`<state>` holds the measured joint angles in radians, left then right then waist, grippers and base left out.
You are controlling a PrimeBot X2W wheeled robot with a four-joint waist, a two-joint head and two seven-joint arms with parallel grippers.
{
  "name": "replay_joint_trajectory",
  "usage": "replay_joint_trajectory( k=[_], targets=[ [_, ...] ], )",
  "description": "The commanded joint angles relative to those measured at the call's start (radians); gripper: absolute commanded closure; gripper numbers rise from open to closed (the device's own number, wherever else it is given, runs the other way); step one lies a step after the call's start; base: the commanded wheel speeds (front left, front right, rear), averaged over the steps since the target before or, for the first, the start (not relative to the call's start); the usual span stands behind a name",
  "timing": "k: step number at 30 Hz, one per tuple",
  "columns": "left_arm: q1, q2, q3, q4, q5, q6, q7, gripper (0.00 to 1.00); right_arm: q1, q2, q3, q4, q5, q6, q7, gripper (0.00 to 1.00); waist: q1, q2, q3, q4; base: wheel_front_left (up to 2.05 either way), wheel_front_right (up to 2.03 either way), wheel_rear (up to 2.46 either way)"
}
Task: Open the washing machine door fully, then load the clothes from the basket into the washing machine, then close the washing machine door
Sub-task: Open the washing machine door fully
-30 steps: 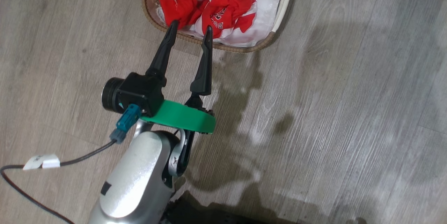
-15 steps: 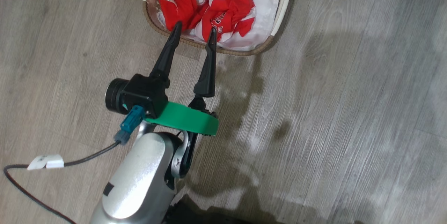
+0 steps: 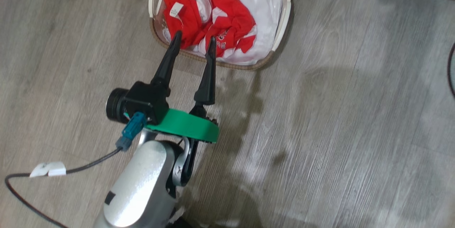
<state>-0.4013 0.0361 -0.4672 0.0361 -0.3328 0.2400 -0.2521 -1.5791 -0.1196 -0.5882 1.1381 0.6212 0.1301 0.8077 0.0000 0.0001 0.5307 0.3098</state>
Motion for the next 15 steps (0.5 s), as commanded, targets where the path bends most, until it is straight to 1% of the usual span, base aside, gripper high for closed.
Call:
replay_joint_trajectory(
  k=[1, 4, 15],
  targets=[
    [0.015, 0.014, 0.037, -0.026, 0.011, 0.0, -0.01, 0.0, -0.007, 0.042, 0.011, -0.043, 0.015, 0.001, 0.017, 1.0, 0.0, -0.0001, -0.019, 0.0, 0.0, 0.0, 0.0],
    [0.029, 0.014, 0.044, -0.022, 0.016, -0.002, -0.01, 0.0, 0.036, 0.049, 0.001, -0.06, 0.041, 0.001, 0.017, 1.0, 0.0, -0.0001, -0.045, 0.0, 0.0, 0.0, 0.0],
    [0.078, 0.014, 0.073, -0.009, 0.035, -0.016, -0.01, 0.0, 0.178, 0.065, 0.026, -0.1, 0.084, 0.001, 0.053, 1.0, 0.0, -0.0001, -0.13, 0.002, 0.0, 0.0, 0.0]
  ],
)
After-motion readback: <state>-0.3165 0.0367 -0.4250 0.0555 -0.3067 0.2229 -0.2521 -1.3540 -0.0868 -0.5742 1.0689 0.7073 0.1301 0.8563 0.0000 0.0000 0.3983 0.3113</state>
